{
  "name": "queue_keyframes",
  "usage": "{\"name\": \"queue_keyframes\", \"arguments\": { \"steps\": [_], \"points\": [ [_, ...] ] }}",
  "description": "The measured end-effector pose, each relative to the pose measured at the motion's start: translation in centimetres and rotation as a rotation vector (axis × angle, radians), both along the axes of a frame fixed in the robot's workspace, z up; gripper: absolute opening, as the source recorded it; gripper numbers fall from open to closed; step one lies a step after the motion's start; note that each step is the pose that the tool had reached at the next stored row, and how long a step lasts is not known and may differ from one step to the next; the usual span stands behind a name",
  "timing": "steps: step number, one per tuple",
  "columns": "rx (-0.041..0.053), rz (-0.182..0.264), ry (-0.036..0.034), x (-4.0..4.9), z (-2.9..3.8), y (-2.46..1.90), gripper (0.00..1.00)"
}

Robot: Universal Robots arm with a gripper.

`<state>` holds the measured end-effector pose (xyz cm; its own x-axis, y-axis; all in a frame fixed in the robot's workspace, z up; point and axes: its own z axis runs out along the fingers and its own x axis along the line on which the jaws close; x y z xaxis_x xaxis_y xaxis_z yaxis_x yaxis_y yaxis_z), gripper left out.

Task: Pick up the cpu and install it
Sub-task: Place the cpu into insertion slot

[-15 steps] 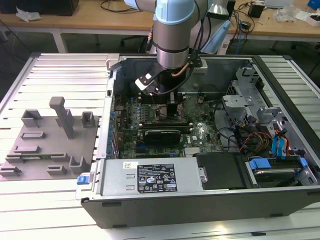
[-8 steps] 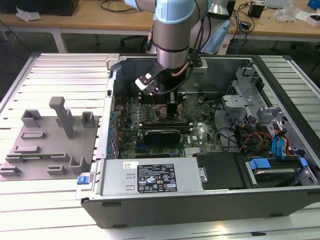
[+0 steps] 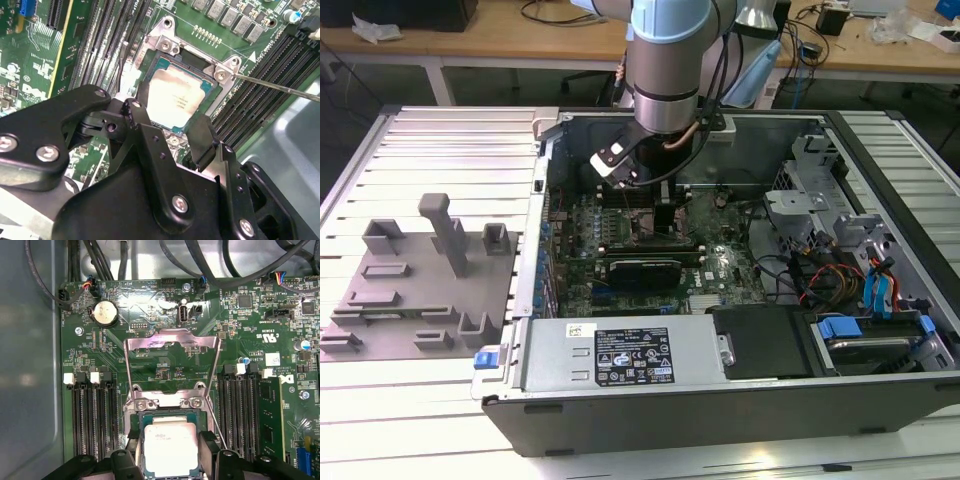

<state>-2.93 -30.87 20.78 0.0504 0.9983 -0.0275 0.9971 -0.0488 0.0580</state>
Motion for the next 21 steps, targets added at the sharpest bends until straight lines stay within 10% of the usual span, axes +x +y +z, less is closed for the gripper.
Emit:
{"name": "queue_keyframes", "arguments": {
  "steps": [9, 21],
  "points": [
    [-0.0001, 0.0, 0.0, 0.0, 0.03, 0.0, 0.14],
    [-0.0013, 0.0, 0.0007, -0.21, -0.41, -0.02, 0.11]
  ]
}}
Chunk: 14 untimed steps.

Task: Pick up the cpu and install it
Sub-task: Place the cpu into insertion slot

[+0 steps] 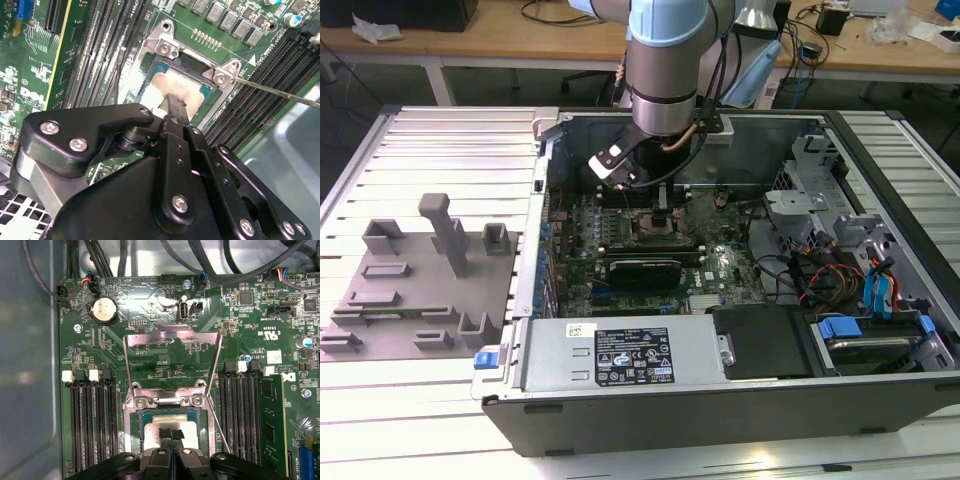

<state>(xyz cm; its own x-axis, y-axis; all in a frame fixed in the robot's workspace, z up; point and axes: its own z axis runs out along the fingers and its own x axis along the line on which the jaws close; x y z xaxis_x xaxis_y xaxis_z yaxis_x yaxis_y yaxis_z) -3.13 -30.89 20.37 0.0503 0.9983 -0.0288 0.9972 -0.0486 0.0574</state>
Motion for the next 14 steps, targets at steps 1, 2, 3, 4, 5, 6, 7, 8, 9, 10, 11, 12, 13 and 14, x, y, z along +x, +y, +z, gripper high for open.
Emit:
{"name": "queue_keyframes", "arguments": {
  "steps": [1, 2, 3, 4, 5, 6, 7, 8, 9, 10, 11, 12, 13, 14],
  "points": [
    [0.0006, 0.0, -0.0003, 0.0, -0.04, 0.01, 0.11],
    [0.001, 0.0, -0.0006, 0.01, -0.06, 0.02, 0.11],
    [0.0009, 0.0, -0.0005, 0.01, -0.1, 0.01, 0.11],
    [0.0008, 0.0, -0.0004, 0.01, -0.1, 0.02, 0.11],
    [0.0011, 0.0, -0.0006, 0.01, -0.12, 0.02, 0.11],
    [0.001, -0.001, -0.0006, 0.01, -0.12, 0.02, 0.11],
    [0.001, -0.007, -0.0005, 0.0, -0.11, 0.0, 0.11],
    [0.0009, -0.018, -0.0004, 0.01, -0.11, 0.0, 0.11],
    [0.0011, -0.025, -0.0005, 0.01, -0.12, 0.01, 0.11],
    [0.0012, -0.028, -0.0006, 0.02, -0.12, 0.02, 0.11],
    [0.0013, -0.028, -0.0006, 0.02, -0.12, 0.02, 0.11],
    [0.0014, -0.028, -0.0007, 0.02, -0.12, 0.02, 0.11],
    [0.0019, -0.028, -0.0009, 0.02, -0.05, 0.02, 0.11],
    [0.0027, -0.028, -0.0015, 0.03, 0.02, 0.04, 0.11]
  ]
}}
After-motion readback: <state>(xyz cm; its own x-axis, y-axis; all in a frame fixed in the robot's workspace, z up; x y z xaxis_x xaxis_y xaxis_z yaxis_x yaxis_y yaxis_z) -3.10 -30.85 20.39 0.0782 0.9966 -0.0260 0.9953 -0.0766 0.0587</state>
